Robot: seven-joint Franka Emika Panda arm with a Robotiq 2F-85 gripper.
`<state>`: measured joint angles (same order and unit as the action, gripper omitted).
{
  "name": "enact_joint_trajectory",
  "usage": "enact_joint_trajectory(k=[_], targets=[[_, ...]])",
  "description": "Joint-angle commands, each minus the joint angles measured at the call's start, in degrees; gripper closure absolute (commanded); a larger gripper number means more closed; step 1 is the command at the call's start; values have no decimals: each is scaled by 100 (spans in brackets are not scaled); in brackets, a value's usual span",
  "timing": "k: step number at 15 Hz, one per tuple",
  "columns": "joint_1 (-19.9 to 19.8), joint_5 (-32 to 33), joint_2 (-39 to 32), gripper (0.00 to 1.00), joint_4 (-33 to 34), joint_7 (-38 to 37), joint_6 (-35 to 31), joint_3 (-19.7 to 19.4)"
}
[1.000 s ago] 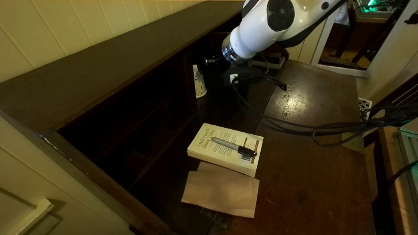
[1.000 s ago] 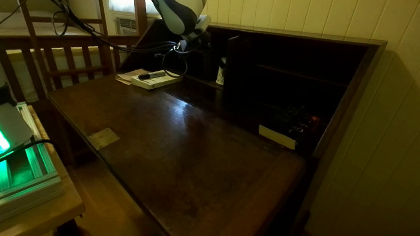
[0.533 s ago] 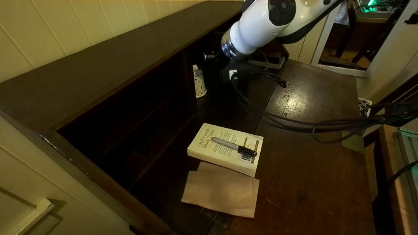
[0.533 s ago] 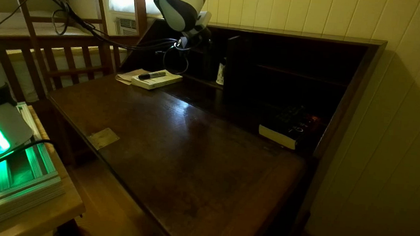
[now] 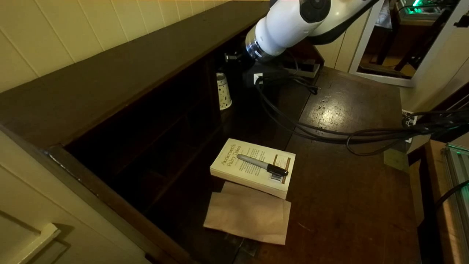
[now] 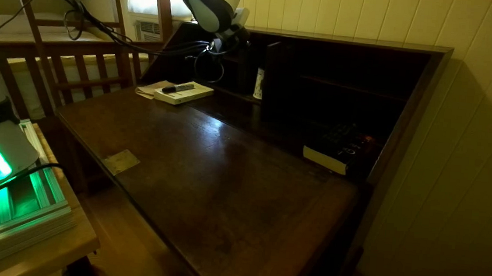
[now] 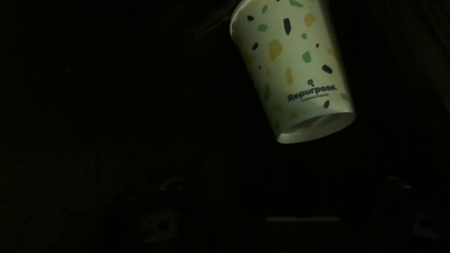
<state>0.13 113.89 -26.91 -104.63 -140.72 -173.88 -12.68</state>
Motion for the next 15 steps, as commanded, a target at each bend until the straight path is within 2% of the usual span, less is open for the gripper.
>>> enact_joint_trajectory(k=[1,11,15], targets=[[-74,156,-102,0,235,-175,-54,79],[-136,207,-391,0,426,-183,-153,156],[-99,19,-424,0,326,90,-233,72]])
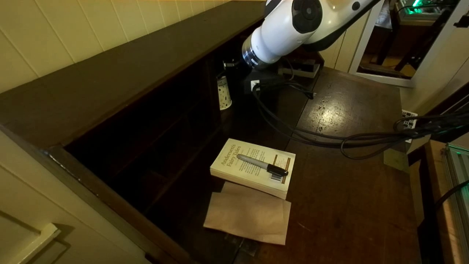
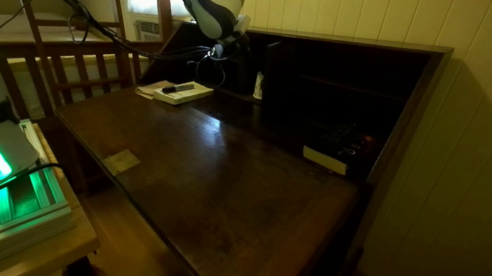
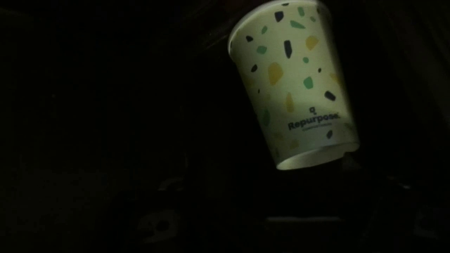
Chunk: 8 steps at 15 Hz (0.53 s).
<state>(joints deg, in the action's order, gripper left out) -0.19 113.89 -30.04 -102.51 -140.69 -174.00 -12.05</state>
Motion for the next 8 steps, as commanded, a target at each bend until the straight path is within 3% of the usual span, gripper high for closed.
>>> enact_joint_trajectory(k=[1,8], targets=[[-78,16,-116,0,118,119,-278,6],[-25,-150,-129,0,14,465,-398,-110]])
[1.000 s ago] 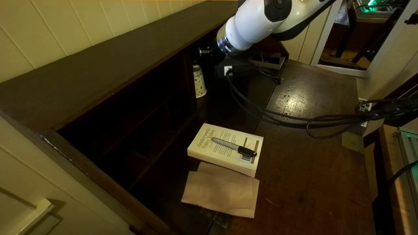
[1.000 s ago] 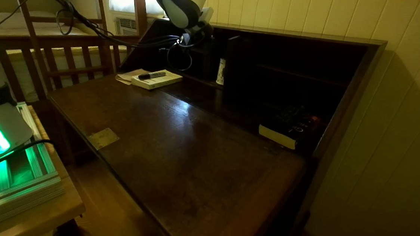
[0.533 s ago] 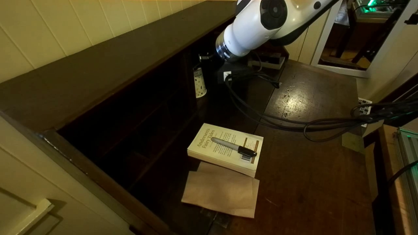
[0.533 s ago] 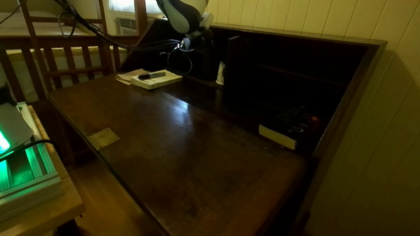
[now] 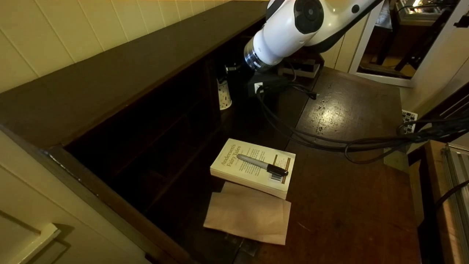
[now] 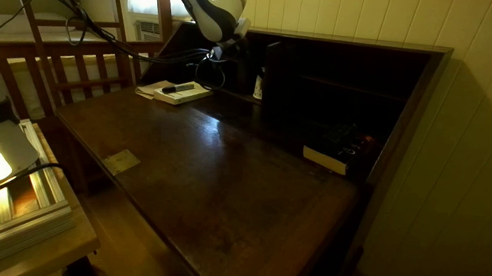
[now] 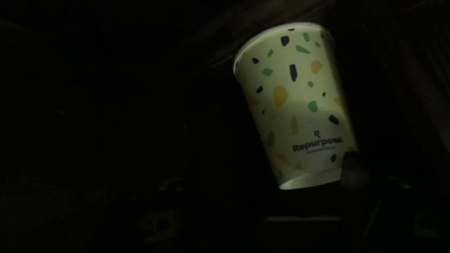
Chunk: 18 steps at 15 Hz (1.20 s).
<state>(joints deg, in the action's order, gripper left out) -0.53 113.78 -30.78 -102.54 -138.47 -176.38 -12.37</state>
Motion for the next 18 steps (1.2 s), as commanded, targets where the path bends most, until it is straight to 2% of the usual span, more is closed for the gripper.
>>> enact_joint_trajectory(k=[1,3,12,18], targets=[[36,-207,-56,0,-27,349,-150,-125],[56,-265,-38,0,-80,492,-172,-171],[-53,13,318,0,-21,230,-390,-45],[-58,67,289,0,78,220,-230,-48]])
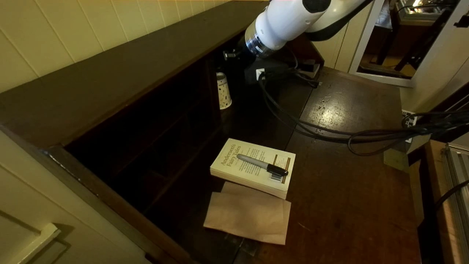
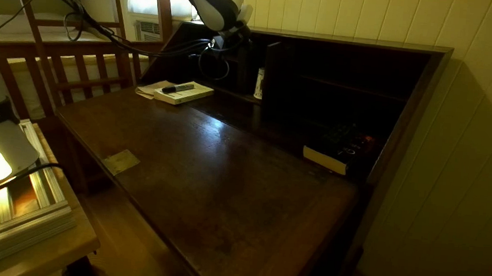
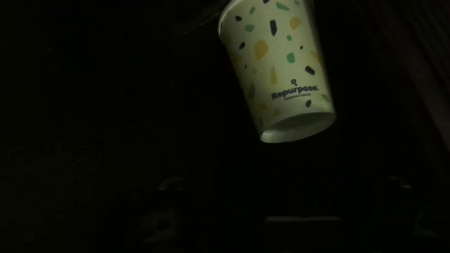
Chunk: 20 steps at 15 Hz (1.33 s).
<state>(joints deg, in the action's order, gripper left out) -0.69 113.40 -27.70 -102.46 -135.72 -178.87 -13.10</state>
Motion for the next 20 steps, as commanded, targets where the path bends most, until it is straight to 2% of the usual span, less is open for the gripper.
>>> enact_joint_trajectory(k=[1,7,16,20], targets=[[-42,109,-36,0,77,-61,48,26],[-62,224,-171,0,175,-169,331,64],[-138,357,-432,0,399,-371,385,188],[-113,131,-481,0,306,-116,271,95]])
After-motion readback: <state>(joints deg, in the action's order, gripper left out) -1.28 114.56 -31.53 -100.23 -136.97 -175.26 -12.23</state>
